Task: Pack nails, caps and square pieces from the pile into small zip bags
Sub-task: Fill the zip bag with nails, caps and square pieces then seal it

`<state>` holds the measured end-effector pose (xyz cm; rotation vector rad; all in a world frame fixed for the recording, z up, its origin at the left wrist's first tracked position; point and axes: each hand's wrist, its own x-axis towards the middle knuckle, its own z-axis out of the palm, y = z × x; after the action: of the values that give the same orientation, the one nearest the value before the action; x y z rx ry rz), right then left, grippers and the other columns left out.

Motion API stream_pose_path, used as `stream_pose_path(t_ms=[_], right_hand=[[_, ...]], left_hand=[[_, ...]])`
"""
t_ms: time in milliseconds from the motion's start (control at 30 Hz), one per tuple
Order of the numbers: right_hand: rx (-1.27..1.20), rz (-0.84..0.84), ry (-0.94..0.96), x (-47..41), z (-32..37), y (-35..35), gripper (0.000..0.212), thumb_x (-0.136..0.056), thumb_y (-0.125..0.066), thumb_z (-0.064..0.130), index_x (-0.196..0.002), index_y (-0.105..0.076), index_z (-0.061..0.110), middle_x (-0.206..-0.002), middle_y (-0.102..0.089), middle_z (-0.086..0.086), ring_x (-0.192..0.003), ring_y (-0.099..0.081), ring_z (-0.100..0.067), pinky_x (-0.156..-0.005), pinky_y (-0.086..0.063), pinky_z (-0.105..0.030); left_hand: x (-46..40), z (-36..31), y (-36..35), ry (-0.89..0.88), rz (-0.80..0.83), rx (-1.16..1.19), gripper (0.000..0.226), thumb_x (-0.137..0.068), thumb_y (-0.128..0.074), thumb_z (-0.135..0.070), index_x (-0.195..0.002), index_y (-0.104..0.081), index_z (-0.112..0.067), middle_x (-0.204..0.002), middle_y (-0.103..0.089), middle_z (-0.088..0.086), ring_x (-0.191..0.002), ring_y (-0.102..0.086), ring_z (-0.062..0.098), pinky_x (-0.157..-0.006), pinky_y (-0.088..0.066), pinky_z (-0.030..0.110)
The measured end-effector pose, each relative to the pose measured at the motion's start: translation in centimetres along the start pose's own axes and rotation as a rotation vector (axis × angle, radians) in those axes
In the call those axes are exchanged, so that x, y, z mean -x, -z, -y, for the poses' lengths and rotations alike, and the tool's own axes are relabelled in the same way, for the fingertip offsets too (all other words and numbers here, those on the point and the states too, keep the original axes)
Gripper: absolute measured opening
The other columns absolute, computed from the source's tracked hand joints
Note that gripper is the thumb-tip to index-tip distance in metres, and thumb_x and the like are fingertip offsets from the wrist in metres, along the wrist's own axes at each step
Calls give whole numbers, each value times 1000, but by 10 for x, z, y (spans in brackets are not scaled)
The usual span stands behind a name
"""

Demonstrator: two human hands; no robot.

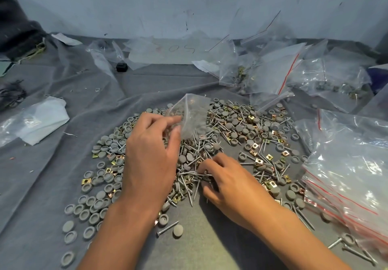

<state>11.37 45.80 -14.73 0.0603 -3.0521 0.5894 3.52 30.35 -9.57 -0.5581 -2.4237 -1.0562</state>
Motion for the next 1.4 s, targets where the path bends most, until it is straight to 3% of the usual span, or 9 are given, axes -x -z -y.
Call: stream_pose_path(t_ms=[167,400,600,833,967,1033,1167,1300,1400], right_hand=[[-68,-42,-21,-1,-7,7,10,-102,-49,33,-110,-55,32,-109,-53,12,-93,-56,-11,-81,-51,-30],[-174,-76,-140,-6,-17,17,5,-97,-59,38,-100,-59,42,-104,-48,21,-92,-49,2,-74,-39,-12],[-99,-121,21,-3,-8,9,8,-95,-57,41,-103,-57,41,-107,-51,27,-105,-43,-1,-90,-41,-22],[-18,-134,103,-2,-9,6,8,-100,-57,28,-106,-54,33,-99,-59,19,-95,-47,-10,-77,-48,-33],[-221,-137,30,-5,-16,23,11,-96,-52,31,-102,-52,40,-100,-54,24,-96,-52,3,-79,-47,-17],[-399,-186,13,-4,-21,40,10,-94,-53,35,-98,-52,43,-94,-58,21,-91,-56,5,-74,-46,-12],[-606,-306,79,3,-22,59,10,-95,-55,42,-103,-58,38,-91,-61,15,-75,-57,-12,-64,-52,-29],[-396,-365,181,0,-15,58,13,-94,-61,32,-105,-64,25,-86,-59,21,-81,-59,0,-67,-43,-9],[-220,-440,225,-2,-12,54,13,-94,-65,27,-103,-68,18,-93,-61,18,-86,-56,2,-76,-44,-13]], left_hand=[[-2,1,1,11,-93,0,20,-96,-62,-19,-114,-70,-17,-103,-55,-10,-82,-52,-1,-71,-45,6],[4,-3,-1,-36,-12,-69,24,-92,-57,-12,-109,-73,-12,-103,-49,-3,-83,-53,13,-70,-53,18],[6,-8,1,-18,88,-116,20,-89,-66,-14,-107,-75,-13,-94,-63,-3,-71,-57,7,-58,-40,7],[4,1,4,48,123,-105,17,-94,-66,-23,-108,-75,-26,-97,-71,-12,-76,-57,-4,-60,-38,3],[5,8,-4,94,311,-7,23,-101,-54,-25,-114,-67,-38,-102,-53,-26,-91,-51,-6,-82,-43,15],[6,8,-6,84,389,-16,24,-101,-50,-28,-109,-60,-48,-95,-45,-26,-89,-47,-4,-79,-41,18],[10,6,-12,28,414,-40,24,-93,-62,-31,-112,-63,-45,-92,-41,-26,-84,-43,-9,-73,-39,13],[14,0,-15,-61,401,-78,47,-82,-78,-34,-127,-63,-34,-91,-38,-26,-85,-41,-12,-66,-34,6],[15,-5,-15,-94,396,-66,53,-78,-82,-34,-127,-65,-29,-90,-37,-26,-84,-44,-10,-65,-33,4]])
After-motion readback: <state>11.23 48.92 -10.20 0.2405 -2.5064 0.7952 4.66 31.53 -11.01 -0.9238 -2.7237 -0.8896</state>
